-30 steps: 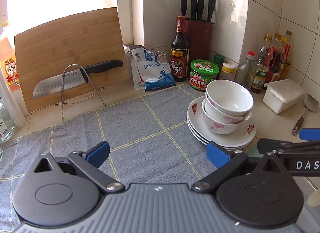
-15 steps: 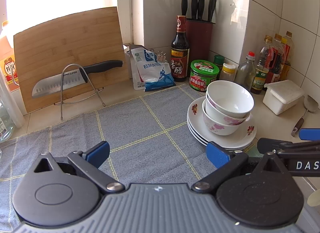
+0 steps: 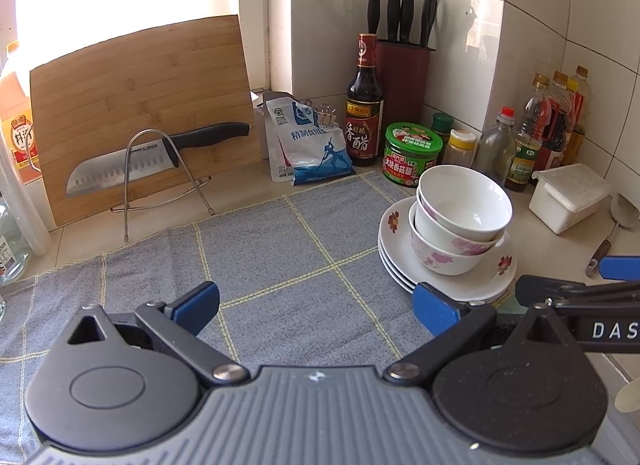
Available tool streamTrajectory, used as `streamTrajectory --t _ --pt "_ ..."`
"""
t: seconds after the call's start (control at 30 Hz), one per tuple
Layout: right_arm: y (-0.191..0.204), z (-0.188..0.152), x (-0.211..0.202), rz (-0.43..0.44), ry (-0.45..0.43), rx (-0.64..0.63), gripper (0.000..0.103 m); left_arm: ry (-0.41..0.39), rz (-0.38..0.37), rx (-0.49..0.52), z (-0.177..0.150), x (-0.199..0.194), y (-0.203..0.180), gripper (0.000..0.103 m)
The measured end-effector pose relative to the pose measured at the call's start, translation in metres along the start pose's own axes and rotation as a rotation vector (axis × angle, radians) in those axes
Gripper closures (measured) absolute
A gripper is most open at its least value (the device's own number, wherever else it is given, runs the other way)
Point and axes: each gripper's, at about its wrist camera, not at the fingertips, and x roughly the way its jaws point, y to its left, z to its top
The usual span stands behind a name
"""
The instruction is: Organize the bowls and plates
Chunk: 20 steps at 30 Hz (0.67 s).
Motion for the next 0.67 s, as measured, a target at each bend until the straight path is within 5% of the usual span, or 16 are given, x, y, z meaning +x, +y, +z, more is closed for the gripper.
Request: streamTrajectory --t 0.67 --pt "0.0006 0.0010 -0.0005 -0.001 -0.006 -0.006 0.000 0.003 0.004 -0.002 0.0003 -0.0008 -0.0012 0.001"
